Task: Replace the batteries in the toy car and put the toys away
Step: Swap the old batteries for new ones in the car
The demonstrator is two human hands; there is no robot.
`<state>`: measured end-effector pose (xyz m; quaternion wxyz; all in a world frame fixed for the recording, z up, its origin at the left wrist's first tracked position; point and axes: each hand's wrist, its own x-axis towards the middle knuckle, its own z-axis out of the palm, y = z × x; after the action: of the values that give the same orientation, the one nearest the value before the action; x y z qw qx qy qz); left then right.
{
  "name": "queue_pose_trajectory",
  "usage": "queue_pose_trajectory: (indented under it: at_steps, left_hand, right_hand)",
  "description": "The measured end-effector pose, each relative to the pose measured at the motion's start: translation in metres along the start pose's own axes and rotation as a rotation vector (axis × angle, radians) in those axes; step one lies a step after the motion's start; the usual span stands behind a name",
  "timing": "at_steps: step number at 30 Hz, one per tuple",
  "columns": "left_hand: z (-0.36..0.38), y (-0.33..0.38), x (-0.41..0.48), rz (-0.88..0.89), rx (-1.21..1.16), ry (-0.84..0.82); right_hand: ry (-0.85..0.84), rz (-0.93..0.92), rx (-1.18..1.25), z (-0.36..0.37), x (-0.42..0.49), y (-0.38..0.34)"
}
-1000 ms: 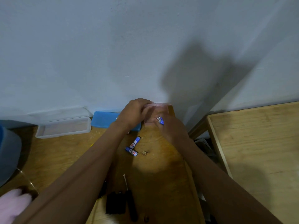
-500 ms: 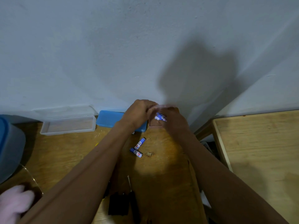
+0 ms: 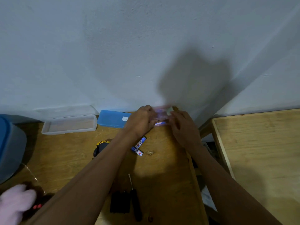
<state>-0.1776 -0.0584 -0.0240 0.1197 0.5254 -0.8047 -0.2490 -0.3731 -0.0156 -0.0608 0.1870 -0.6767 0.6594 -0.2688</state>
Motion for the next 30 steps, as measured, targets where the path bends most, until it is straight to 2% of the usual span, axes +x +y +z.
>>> queue_pose_trajectory:
  at_steps: [3,6,15,17,21,26,30]
  left_hand:
    - [0.005,-0.001,0.001,-0.071,0.106,-0.045]
    - [0.003,0.004,0.002,-0.071,0.127,-0.058]
    - [0.003,0.001,0.011,-0.127,-0.003,-0.116]
    - [0.005,-0.001,0.013,-0.147,-0.022,-0.137]
    - [0.005,-0.004,0.016,-0.148,-0.003,-0.174]
    - [0.007,-0.008,0.018,-0.161,-0.004,-0.182]
    - [0.011,-0.006,0.013,-0.139,0.085,-0.125]
  right_hand:
    - [-0.068,0.03,-0.038,0.003,-0.005,0.003]
    - [-0.103,0.047,-0.042,0.006,-0.003,0.001]
    - [-0.226,0.053,-0.038,-0.007,0.012,-0.007]
    - [-0.248,0.052,-0.099,-0.01,0.018,-0.01]
    - [-0.26,0.045,-0.223,-0.009,0.031,-0.018]
    - [-0.255,0.084,-0.176,-0.004,0.028,-0.017]
    - [-0.246,0.099,-0.148,-0.002,0.031,-0.018]
